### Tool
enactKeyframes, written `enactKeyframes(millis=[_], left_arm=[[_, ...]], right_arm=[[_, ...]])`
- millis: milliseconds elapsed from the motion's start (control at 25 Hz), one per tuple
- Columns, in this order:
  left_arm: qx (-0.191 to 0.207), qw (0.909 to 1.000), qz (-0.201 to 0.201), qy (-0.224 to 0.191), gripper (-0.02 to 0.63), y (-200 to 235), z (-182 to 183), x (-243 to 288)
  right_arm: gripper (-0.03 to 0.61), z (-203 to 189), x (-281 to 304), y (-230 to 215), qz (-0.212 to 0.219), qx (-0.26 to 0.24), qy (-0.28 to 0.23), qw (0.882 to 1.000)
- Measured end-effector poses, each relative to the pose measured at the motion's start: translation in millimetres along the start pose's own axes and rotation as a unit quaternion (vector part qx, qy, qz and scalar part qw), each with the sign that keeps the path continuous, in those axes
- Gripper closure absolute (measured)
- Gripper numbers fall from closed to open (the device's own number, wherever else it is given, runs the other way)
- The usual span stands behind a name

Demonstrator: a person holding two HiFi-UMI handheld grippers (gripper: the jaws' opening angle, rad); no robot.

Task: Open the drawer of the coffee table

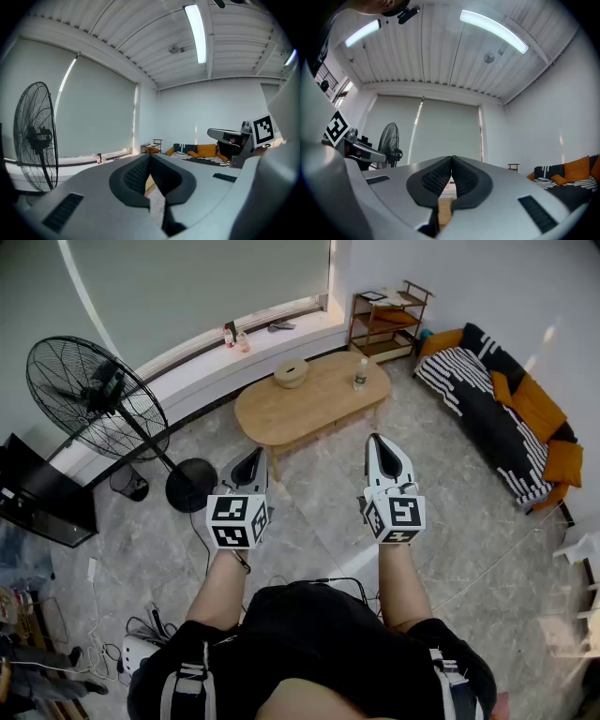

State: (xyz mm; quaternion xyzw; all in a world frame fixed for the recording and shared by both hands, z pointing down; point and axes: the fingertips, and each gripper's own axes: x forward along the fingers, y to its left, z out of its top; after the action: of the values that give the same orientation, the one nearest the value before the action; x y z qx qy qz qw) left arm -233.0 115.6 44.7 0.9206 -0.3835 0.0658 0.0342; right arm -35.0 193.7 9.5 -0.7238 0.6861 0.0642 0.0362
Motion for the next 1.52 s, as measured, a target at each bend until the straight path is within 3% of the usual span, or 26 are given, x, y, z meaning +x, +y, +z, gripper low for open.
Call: enactKeyframes(millis=[600, 1160, 1520], left_arm=[[0.006, 0.9997, -0.022, -0.001, 0.593, 38, -6, -1], [-0.006, 0.9983, -0.058, 0.007, 0.592, 134, -35, -9], [-0.020, 0.9978, -0.062, -0.002, 0.593, 166, -37, -14]], right_arm=[[0.563, -9, 23, 40, -0.008, -0.009, 0.010, 1.000], [0.563, -29, 61, 120, -0.037, -0.017, 0.018, 0.999], [0.563, -27, 81, 142, -0.038, -0.037, 0.026, 0.998]])
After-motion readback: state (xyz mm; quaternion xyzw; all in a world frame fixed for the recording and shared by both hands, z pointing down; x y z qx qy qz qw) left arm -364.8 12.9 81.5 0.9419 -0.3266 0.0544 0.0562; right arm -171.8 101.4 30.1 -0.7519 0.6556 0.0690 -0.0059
